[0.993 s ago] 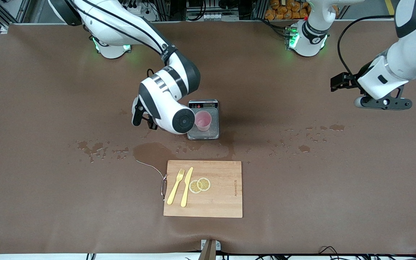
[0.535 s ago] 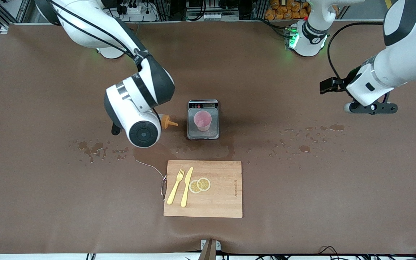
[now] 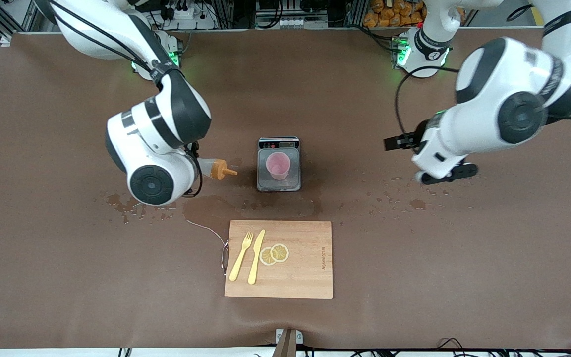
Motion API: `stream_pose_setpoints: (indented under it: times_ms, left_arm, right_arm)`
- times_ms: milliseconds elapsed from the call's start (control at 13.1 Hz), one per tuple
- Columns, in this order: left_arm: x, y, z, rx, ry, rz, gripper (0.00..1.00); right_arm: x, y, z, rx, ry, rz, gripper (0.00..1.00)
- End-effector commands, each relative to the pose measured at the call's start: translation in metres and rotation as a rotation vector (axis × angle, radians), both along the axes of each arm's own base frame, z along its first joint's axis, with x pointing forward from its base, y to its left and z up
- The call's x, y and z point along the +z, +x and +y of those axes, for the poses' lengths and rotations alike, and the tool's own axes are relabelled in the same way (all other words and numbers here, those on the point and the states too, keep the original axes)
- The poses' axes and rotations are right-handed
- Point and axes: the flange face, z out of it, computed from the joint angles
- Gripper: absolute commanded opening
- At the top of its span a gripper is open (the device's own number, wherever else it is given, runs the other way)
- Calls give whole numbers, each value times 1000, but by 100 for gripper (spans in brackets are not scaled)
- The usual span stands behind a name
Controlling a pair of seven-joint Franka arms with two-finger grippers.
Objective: Add sauce to pink cup with both arms
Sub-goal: 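Move the bottle back with the right gripper while the left gripper reaches the cup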
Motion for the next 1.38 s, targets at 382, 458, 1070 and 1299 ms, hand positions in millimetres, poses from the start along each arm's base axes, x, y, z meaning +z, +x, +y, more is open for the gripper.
stream_pose_setpoints:
  times_ms: [382,458,1070,1299]
  left_arm:
    - [-12,5,-60,104,0,-53,100]
    - [-14,4,-65,105,-1,-55,100]
    - [-58,-34,-181,96,-49,-118,100]
    - [-99,-51,-227,95,-38,-161,100]
  right_arm:
    - [34,2,-65,2,200,11,19]
    - [34,7,-79,-7,244,19,19]
    - [35,30,-209,-46,626,-7,19]
    - [23,32,-251,39,740,-47,18]
